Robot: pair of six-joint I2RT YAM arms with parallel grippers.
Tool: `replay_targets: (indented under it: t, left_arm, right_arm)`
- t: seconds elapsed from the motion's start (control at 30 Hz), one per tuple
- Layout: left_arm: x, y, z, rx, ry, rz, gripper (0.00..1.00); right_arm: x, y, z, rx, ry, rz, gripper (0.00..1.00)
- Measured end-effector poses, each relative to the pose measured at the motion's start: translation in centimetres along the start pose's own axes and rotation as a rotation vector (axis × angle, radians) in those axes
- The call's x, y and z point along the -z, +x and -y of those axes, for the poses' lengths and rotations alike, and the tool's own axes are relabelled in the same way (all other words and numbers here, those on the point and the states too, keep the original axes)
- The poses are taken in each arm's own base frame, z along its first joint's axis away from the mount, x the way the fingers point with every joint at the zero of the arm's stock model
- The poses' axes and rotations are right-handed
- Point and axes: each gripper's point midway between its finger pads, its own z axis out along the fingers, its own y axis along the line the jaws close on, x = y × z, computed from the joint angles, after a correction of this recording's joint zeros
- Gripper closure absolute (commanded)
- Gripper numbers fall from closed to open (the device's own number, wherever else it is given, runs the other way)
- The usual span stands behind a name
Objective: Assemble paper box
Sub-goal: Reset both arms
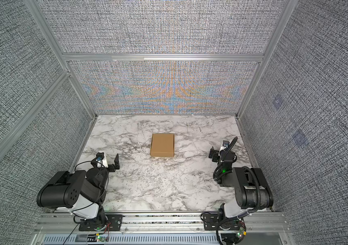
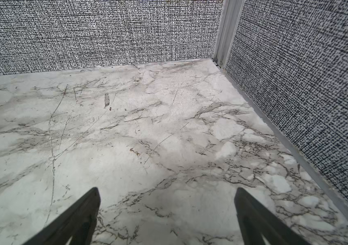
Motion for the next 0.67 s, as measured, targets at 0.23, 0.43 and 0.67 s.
replay_targets:
  t: [0.23, 0.43, 0.67]
  left_arm:
    - [-2.9, -3.3, -1.5, 0.026, -0.088, 0.064, 0.01]
    - [-3.1, -1.8, -1.8, 0.027, -0.112, 0.001, 0.01]
    - [-3.2, -1.5, -1.4, 0.018, -0.104, -0.015, 0.01]
  right_arm:
    - [0.0, 0.0, 0.0, 0.0, -0.001, 0.0, 0.01]
    - [0.0, 0.0, 0.0, 0.0, -0.001, 0.0, 0.01]
    - [0.0, 0.0, 0.0, 0.0, -0.001, 0.0, 0.01]
